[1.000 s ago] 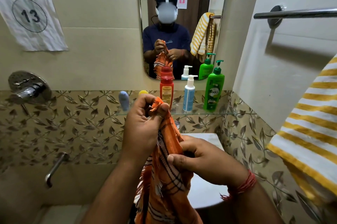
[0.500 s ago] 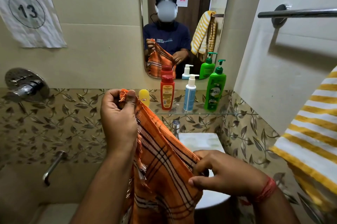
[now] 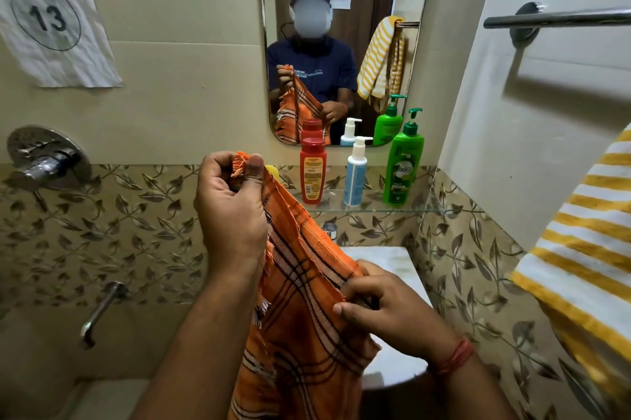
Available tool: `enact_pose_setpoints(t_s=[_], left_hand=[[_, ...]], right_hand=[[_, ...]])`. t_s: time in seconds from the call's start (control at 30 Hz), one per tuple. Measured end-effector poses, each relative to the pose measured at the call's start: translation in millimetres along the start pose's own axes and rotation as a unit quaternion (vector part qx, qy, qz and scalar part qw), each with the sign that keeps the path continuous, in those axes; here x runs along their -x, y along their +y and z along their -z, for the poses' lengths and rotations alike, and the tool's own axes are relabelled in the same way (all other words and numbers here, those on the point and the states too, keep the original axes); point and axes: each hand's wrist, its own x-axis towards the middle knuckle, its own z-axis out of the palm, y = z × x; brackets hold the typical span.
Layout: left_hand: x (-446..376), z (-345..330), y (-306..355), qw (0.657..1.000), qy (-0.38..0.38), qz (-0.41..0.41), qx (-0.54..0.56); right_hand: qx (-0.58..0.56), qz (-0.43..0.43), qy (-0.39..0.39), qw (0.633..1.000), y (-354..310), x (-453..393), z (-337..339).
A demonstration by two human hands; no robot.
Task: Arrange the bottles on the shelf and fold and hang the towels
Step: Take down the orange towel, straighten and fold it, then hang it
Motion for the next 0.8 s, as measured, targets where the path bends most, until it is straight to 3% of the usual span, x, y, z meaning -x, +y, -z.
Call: enact_pose_setpoints(t_s=[0.13,0.33,0.63,0.8], left_hand=[[6.5,-4.1,1.2,1.000,-0.030,-0.003,-0.006],[3.8,-3.5,0.3,0.999,-0.029,-0.016,-0.017],[-6.0,-0.3,-4.8,1.000,0.002,-0.021,-0.009],[-11.6,0.7,-7.7,1.000,0.007,-0.016,-0.023]], right_hand=[[-0.021,0.044,0.028,0.998,-17.0,-11.0,-9.6],[0.047,0.098,0.119,0.987,-26.1,-17.7,-22.5],[-0.036,0.077,0.007,0.996,-13.5,-9.5,-25.1],[0.005,0.081,0.053,0.995,-13.0,-14.7,-26.5]])
